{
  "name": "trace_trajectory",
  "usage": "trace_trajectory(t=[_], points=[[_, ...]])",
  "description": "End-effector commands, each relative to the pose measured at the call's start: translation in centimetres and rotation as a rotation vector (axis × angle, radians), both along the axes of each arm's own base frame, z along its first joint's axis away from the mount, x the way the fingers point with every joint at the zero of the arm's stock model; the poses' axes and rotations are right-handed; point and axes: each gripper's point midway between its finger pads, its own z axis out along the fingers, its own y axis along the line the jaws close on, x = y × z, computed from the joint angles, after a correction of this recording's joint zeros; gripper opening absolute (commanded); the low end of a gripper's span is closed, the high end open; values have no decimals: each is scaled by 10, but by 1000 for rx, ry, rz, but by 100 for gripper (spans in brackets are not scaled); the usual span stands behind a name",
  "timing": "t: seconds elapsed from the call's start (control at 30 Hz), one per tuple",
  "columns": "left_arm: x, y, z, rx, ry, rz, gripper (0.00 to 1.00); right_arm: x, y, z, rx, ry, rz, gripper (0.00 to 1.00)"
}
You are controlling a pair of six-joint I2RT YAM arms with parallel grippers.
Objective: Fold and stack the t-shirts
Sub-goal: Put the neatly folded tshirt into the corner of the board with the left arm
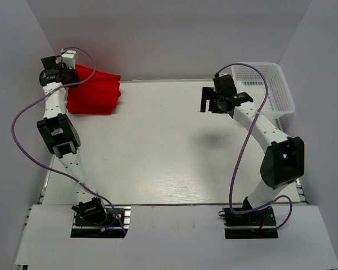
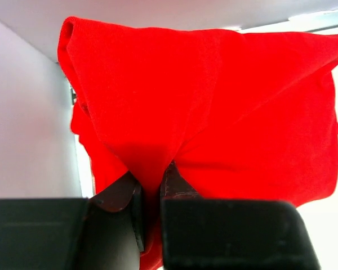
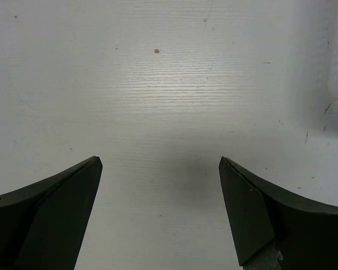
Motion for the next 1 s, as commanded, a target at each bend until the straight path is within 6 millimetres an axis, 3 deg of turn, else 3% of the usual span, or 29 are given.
trace_trajectory(t=[0.0,0.13,0.33,0.43,0.5,0.53,0.57,0.63,0.87,0.93,0.97], points=[[7,28,39,42,-109,50,0,12,0,15,1,-41,-30,90],[9,35,29,38,-96,59,0,16,1,21,-1,-54,-32,90],[12,48,14,40,-84,100,0,20,3,13,-8,-26,-30,90],[16,63,10,41,-99,163,20,22,6,12,-4,-21,-25,90],[19,68,1,31,-92,201,28,23,7,13,-2,-20,-25,90],[19,71,6,35,-101,222,37,24,7,12,-3,-19,-24,90],[19,79,11,47,-107,265,99,25,10,13,-1,-20,-19,90],[19,80,4,32,-96,284,100,24,10,11,2,-12,-18,90],[20,79,22,10,-135,300,100,25,18,14,11,-21,13,90],[20,69,16,-27,-130,261,100,25,22,14,11,-25,27,90],[20,66,24,-37,-148,251,100,25,21,15,9,-27,31,90]])
